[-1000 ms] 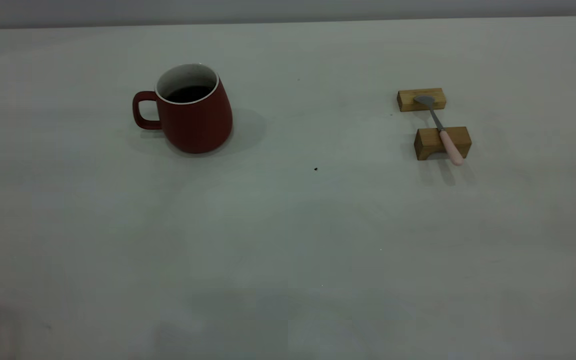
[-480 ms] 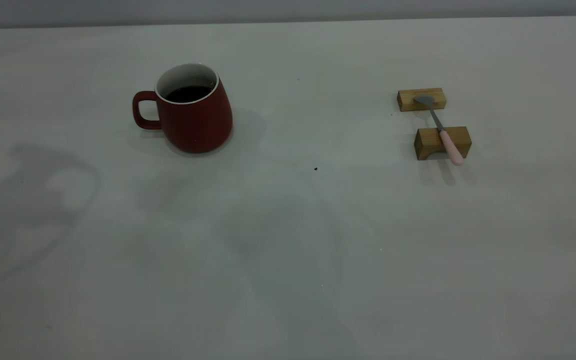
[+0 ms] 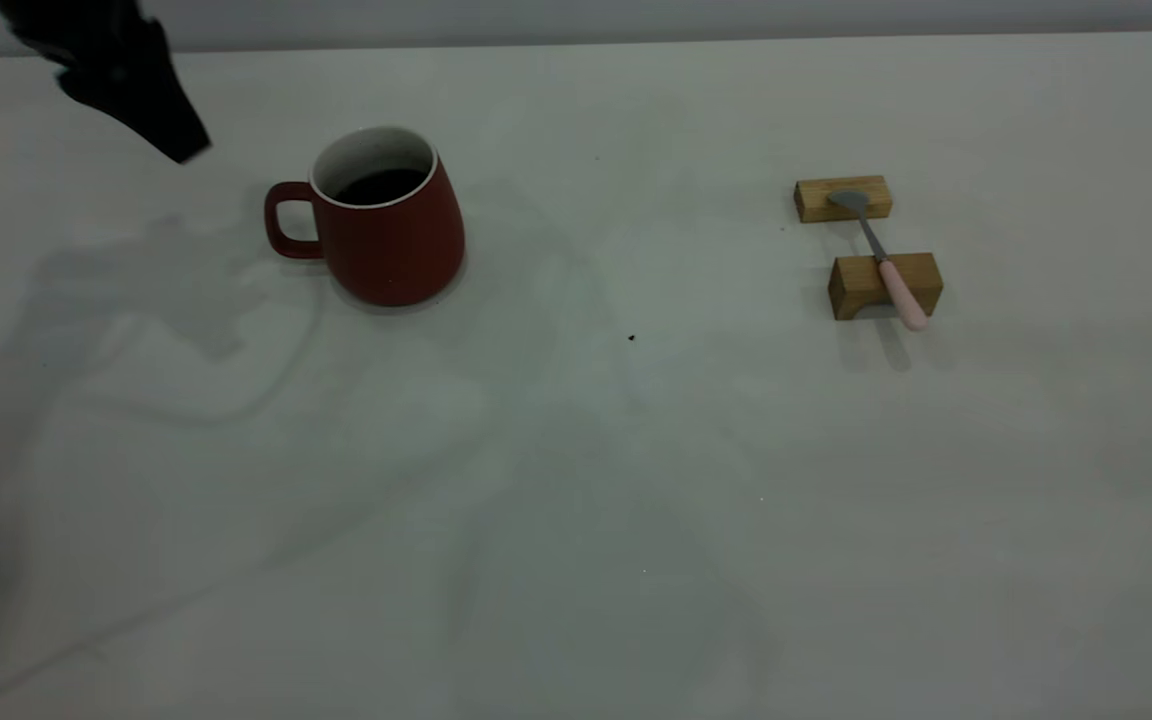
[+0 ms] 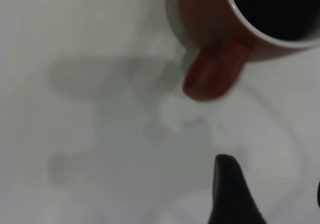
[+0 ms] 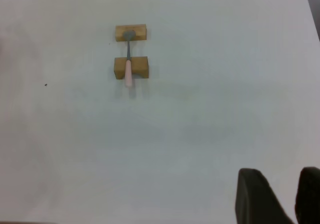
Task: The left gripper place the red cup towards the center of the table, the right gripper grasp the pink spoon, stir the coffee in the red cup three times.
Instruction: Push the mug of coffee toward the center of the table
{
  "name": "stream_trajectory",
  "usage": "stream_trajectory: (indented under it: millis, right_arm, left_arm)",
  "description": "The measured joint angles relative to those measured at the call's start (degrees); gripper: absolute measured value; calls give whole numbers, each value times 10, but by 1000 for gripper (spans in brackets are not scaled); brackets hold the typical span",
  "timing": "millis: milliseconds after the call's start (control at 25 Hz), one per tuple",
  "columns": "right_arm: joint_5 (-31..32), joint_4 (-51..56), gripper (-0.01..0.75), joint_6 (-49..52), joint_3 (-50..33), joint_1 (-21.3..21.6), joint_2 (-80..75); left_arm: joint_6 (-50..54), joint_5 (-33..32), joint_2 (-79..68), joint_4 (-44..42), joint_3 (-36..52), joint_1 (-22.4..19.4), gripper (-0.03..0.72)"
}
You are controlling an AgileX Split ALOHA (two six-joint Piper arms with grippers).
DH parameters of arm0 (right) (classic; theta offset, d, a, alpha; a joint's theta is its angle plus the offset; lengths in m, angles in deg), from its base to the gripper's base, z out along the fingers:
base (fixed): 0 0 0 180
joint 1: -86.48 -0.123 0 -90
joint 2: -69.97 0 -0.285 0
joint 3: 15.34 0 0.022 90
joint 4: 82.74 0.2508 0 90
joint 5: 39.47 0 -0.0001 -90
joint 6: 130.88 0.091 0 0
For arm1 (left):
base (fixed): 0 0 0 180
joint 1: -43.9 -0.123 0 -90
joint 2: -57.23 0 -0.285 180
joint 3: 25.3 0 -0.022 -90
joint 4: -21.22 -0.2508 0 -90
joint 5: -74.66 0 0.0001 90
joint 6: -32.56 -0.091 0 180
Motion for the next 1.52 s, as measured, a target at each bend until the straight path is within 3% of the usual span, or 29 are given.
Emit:
stream_trajectory:
  millis: [400,880,1520]
  right_arm:
    - [0,0,237,0,0,0,0]
    - [0,0,237,0,0,0,0]
    - [0,0,237,0,0,0,0]
  left_arm:
    - [-162,-5,-89,39,-69,21,482]
    - [-189,35,-120,41,-69,43,482]
    - [-211,119,-153,133,-69,165,482]
